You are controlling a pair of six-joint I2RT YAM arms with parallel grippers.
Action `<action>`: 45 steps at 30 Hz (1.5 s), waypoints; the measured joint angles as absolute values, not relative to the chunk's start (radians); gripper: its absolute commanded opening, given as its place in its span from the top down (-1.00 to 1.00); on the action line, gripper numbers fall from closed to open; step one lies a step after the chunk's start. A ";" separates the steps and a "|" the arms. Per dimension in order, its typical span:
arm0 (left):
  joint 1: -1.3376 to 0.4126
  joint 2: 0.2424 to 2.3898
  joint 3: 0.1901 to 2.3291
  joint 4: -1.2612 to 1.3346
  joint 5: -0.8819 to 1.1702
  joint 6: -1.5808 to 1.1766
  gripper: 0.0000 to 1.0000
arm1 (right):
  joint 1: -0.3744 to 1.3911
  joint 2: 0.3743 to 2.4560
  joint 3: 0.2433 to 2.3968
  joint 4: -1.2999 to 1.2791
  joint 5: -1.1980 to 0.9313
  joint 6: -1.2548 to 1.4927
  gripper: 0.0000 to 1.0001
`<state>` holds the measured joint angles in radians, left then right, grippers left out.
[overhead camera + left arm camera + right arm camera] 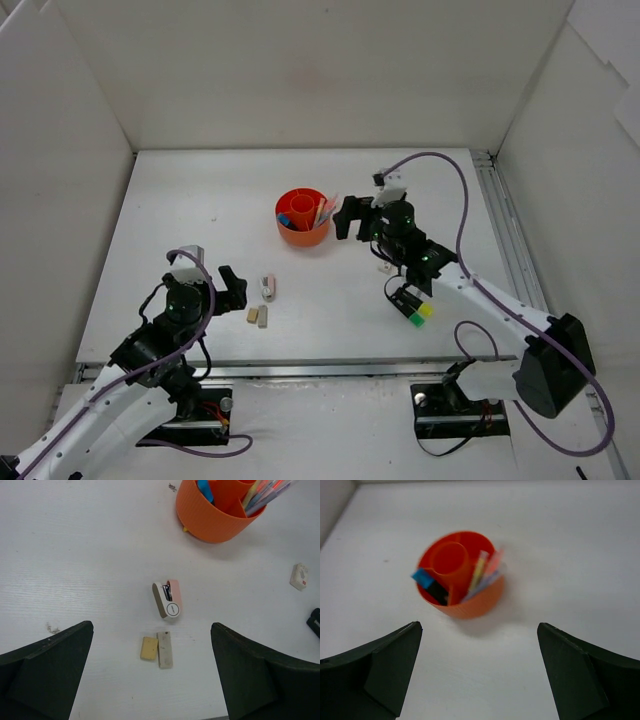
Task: Sort the stationery into containers
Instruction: Place the stationery in the storage box, then pick up the stationery from the center of the board.
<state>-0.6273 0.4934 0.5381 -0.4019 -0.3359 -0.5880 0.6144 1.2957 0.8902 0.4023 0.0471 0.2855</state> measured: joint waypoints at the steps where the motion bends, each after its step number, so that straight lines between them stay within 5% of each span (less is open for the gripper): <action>1: -0.630 0.494 0.538 -0.393 -0.327 -0.585 -0.99 | 0.612 1.275 0.900 0.302 0.116 0.334 -0.96; 6: -0.634 0.492 0.528 -0.355 -0.289 -0.580 -0.99 | 0.568 1.195 0.863 -0.091 0.299 0.567 -0.96; 14: -0.634 0.494 0.527 -0.346 -0.252 -0.580 -0.99 | 0.390 1.163 0.701 -0.371 0.194 0.750 -0.96; 34: -0.634 0.546 0.527 -0.336 -0.224 -0.574 -0.99 | 0.462 1.381 0.666 -0.323 0.057 0.593 -0.95; 45: -0.634 0.518 0.526 -0.332 -0.224 -0.561 -0.99 | 0.617 1.471 0.750 -0.310 -0.058 0.511 -0.79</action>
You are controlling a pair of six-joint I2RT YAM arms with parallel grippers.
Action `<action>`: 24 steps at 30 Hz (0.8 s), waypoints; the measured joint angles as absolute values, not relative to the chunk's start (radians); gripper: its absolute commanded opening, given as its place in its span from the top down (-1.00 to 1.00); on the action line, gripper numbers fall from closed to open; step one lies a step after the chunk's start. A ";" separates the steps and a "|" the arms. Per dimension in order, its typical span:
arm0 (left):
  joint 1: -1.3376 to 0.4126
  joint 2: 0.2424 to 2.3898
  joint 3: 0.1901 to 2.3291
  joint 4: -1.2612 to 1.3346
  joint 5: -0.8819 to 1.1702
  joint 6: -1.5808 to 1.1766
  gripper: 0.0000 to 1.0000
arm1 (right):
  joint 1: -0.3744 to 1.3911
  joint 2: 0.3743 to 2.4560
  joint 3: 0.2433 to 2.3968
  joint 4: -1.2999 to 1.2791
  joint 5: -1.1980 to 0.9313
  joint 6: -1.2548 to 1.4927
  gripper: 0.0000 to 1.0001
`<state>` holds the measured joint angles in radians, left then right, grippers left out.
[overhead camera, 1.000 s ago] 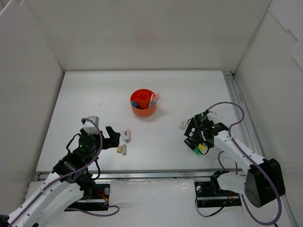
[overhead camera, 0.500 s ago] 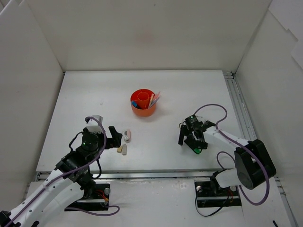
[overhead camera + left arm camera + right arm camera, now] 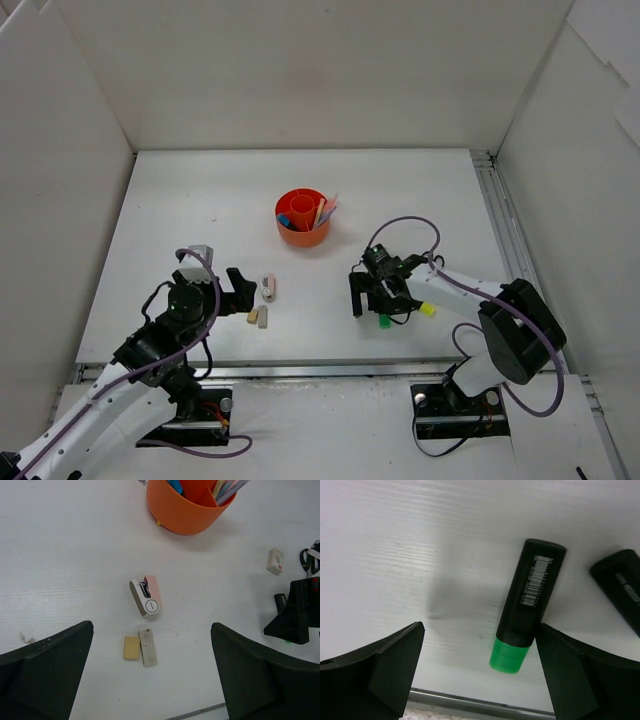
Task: Sort the stationery into containers
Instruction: Pick up the stationery from the center of the board.
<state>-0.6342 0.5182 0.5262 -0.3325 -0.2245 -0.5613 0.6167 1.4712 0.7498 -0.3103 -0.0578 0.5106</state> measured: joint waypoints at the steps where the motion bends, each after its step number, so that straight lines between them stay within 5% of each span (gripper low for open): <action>1: -0.634 0.514 0.526 -0.332 -0.225 -0.561 -0.99 | 0.628 1.483 0.760 -0.308 -0.059 0.507 -0.77; 10: -0.634 0.497 0.526 -0.333 -0.233 -0.561 -0.99 | 0.676 1.498 0.762 -0.311 0.036 0.653 -0.19; 17: -0.634 0.512 0.526 -0.338 -0.241 -0.554 -0.99 | 0.689 1.521 0.783 -0.357 0.128 0.736 0.89; 24: -0.634 0.514 0.526 -0.341 -0.260 -0.550 -0.99 | 0.737 1.518 0.944 -0.395 0.170 0.473 1.00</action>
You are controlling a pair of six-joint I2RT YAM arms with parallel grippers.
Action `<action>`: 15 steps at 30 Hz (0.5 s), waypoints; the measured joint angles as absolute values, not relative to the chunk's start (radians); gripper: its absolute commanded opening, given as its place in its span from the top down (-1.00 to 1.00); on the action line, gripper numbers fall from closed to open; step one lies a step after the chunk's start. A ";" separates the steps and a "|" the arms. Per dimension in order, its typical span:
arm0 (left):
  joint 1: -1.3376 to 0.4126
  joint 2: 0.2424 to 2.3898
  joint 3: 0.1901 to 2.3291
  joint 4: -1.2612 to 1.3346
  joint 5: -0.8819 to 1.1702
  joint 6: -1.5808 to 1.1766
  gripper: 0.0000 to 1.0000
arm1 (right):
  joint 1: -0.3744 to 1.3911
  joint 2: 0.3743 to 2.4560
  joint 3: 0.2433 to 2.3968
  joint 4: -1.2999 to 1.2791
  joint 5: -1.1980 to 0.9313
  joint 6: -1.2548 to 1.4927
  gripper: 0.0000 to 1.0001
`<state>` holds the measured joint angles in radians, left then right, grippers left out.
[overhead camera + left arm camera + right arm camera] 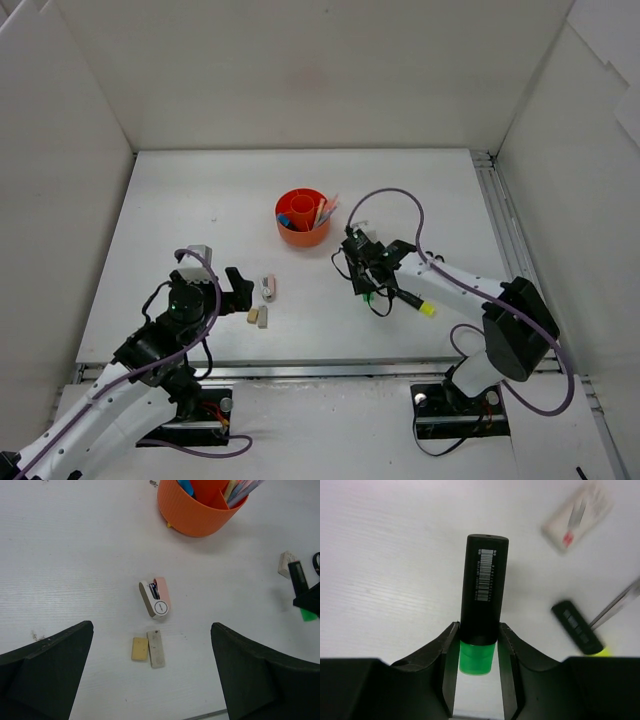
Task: Sort the stationery into containers
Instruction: Pick up the stationery from the center of the board, then place the stationery in the storage box.
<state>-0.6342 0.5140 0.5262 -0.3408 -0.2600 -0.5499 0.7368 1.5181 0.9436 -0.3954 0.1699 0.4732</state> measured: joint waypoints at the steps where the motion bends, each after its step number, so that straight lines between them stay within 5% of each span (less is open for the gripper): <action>1: -0.634 0.514 0.527 -0.342 -0.263 -0.550 -0.99 | 0.751 1.516 0.994 -0.397 0.190 0.411 1.00; 15: -0.634 0.474 0.616 -0.476 -0.378 -0.570 -0.99 | 0.913 1.672 1.433 -0.309 0.431 -0.826 0.96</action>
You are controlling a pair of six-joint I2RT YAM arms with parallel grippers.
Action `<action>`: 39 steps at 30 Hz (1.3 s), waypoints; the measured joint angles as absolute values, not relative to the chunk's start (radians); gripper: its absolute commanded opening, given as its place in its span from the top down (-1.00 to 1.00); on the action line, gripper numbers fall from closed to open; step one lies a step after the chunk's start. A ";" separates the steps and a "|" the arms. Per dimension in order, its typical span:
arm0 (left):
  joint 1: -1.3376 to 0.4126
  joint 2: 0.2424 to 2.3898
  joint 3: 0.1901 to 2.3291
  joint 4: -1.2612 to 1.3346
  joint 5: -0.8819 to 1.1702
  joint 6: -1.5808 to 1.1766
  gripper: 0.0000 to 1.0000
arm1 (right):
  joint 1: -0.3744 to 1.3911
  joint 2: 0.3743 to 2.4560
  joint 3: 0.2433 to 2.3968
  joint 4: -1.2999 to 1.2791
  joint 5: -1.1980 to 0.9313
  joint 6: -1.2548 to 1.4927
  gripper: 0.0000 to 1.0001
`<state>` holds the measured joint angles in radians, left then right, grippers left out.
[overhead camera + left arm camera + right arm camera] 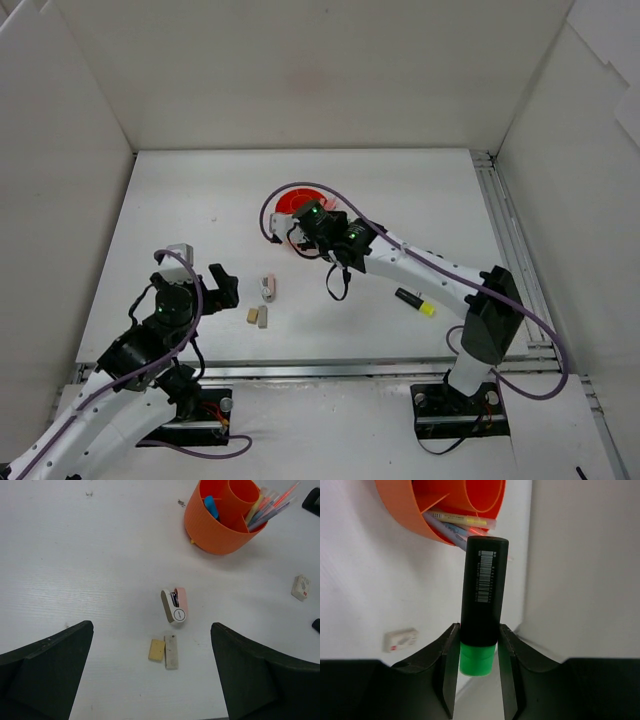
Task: Sort the stationery into containers
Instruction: Place the stationery in the storage box.
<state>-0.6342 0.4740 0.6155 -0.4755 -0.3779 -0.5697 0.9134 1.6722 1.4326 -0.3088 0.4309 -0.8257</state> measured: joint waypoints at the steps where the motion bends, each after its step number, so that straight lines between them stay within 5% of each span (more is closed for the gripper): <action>1: -0.634 0.466 0.617 -0.487 -0.387 -0.577 -0.99 | 0.912 1.690 1.438 -0.309 0.428 -0.905 0.93; 14: -0.634 0.419 0.617 -0.589 -0.445 -0.651 -0.99 | 0.918 1.967 1.583 -0.317 0.519 -1.542 0.84; 23: -0.634 0.428 0.617 -0.605 -0.454 -0.671 -0.99 | 0.918 2.056 1.665 -0.328 0.549 -1.642 0.57; 39: -0.634 0.442 0.606 -0.605 -0.454 -0.687 -0.99 | 0.925 2.112 1.715 -0.345 0.554 -1.673 0.47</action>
